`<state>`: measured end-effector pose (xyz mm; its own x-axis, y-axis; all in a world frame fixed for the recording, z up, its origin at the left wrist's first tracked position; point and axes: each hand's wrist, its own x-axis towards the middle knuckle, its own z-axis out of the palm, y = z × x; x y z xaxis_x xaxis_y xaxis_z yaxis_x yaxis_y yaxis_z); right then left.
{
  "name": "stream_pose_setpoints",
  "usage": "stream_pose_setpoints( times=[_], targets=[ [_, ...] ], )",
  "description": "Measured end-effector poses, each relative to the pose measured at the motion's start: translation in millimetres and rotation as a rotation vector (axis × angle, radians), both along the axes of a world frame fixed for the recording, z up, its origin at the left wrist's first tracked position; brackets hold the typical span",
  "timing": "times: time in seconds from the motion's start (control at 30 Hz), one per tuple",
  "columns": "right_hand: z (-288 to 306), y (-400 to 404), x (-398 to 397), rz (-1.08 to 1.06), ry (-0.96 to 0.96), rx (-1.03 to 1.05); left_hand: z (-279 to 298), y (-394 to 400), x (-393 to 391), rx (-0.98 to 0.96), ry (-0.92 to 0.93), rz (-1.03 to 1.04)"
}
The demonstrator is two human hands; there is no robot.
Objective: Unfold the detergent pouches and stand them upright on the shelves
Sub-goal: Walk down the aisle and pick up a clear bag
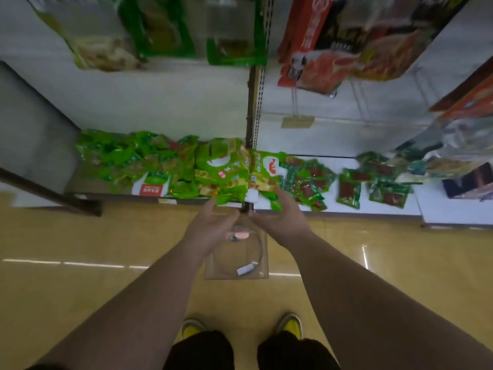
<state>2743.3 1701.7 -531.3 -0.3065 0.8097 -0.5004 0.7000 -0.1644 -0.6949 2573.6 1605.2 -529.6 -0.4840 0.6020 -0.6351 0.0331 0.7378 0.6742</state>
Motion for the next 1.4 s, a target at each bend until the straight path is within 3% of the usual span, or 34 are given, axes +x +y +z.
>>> stream_pose_setpoints(
  times=[0.2, 0.43, 0.6, 0.73, 0.9, 1.13, 1.4],
  targets=[
    [-132, -4, 0, 0.051, -0.045, -0.040, -136, -3, -7, -0.011, -0.064, -0.058],
    [-303, -8, 9, 0.136, -0.052, -0.008, -334, -10, -30, 0.037, 0.004, -0.091],
    [-413, -3, 15, 0.065, 0.024, 0.047, -425, -5, -42, 0.070, -0.008, -0.032],
    [-446, -9, 25, 0.060, 0.119, 0.074, -451, -11, -31, 0.053, -0.005, 0.066],
    [-470, -26, 31, 0.051, 0.183, 0.055, -422, -29, -1, 0.106, -0.039, 0.076],
    [-515, -18, 6, 0.073, 0.190, 0.118, -474, -26, -21, 0.219, -0.075, 0.125],
    [-555, -3, -12, -0.018, 0.230, 0.082, -531, -8, -36, 0.190, -0.071, 0.120]
  ],
)
